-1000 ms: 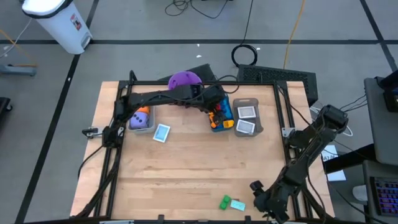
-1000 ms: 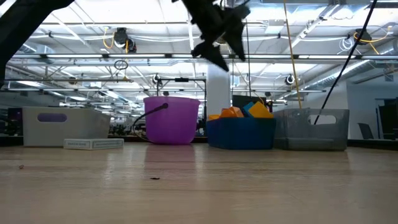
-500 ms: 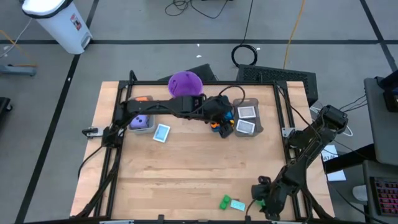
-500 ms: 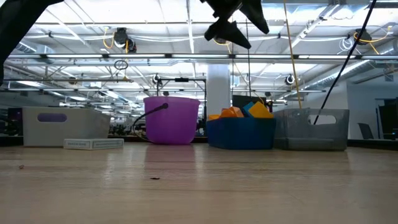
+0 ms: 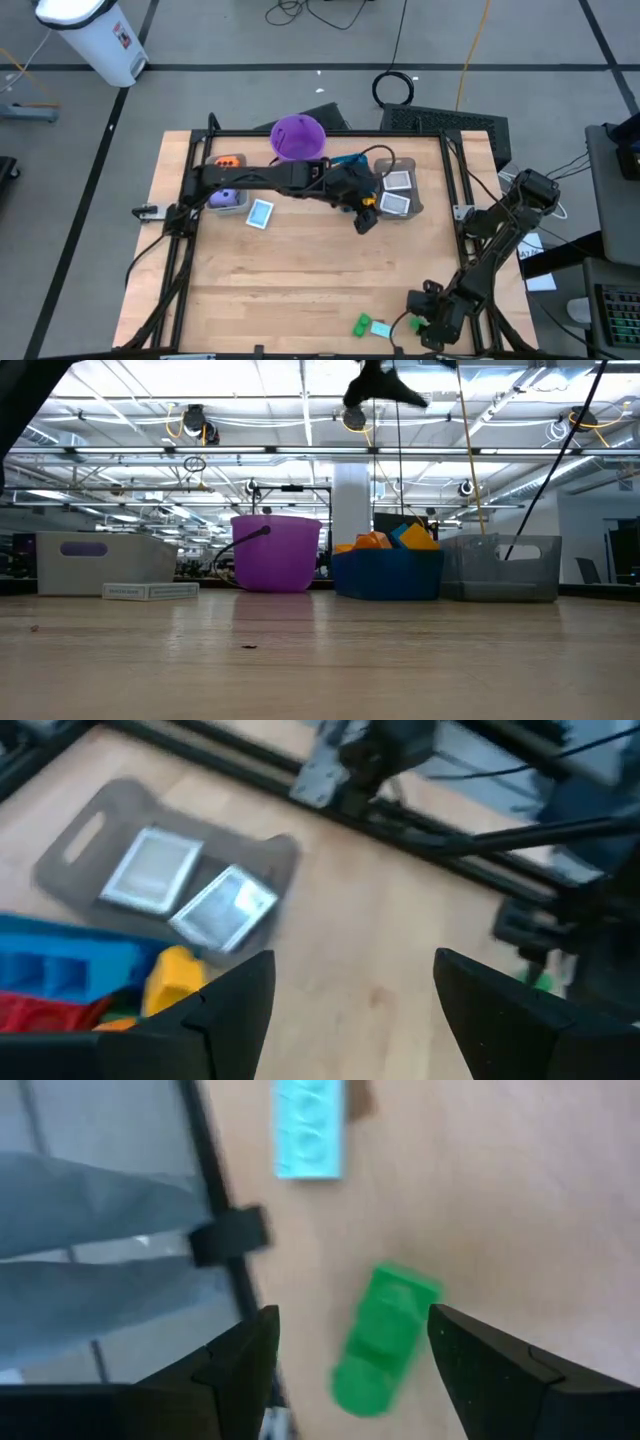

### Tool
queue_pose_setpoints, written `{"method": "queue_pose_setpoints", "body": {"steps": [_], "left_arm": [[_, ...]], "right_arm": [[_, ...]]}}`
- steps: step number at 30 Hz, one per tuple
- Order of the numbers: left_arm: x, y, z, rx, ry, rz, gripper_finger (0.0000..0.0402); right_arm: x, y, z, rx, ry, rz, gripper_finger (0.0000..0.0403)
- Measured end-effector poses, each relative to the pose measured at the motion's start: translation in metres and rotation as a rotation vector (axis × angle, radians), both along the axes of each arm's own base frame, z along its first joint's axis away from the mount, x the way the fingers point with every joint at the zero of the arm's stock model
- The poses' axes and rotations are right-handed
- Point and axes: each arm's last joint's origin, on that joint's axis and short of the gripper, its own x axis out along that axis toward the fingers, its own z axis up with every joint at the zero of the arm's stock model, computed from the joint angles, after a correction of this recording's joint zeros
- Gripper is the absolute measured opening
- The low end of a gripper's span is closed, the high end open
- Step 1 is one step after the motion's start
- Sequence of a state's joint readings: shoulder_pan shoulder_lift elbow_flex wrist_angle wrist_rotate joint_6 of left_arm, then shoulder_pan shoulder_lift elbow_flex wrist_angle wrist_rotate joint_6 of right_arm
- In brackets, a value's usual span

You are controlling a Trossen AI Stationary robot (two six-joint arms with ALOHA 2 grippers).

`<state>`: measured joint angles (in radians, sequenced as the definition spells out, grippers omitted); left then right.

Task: Pick & Place Toys
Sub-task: Put the green game piece into the blue bin

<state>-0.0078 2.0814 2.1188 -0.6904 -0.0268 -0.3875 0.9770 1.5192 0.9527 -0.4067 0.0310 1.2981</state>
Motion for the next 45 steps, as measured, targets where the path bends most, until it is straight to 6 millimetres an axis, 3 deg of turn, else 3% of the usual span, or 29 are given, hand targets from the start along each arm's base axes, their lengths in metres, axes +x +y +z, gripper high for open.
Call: {"method": "queue_pose_setpoints", "body": {"steps": [10,17,23,29,39,45], "left_arm": [[-0.004,-0.024,0.008,0.061,-0.029,-0.057,0.0278],[-0.004,-0.023,0.008,0.062,-0.029,-0.056,0.0278],[-0.004,-0.018,0.008,0.061,-0.028,-0.055,0.0278],[-0.003,-0.015,0.008,0.053,-0.03,-0.042,0.0278],[-0.003,-0.013,0.008,0.051,-0.03,-0.037,0.0278],[-0.003,-0.01,0.008,0.038,-0.032,-0.045,0.0278]], "right_arm": [[-0.001,0.004,-0.018,-0.063,0.052,-0.042,0.0232],[0.005,0.006,-0.039,-0.126,0.093,-0.057,0.0215],[0.006,0.004,-0.043,-0.156,0.11,-0.063,0.019],[0.002,-0.002,-0.04,-0.201,0.129,-0.043,0.0132],[0.0,-0.016,-0.029,-0.262,0.135,0.012,0.0132],[0.015,-0.042,0.003,-0.238,-0.007,-0.03,0.0132]]}}
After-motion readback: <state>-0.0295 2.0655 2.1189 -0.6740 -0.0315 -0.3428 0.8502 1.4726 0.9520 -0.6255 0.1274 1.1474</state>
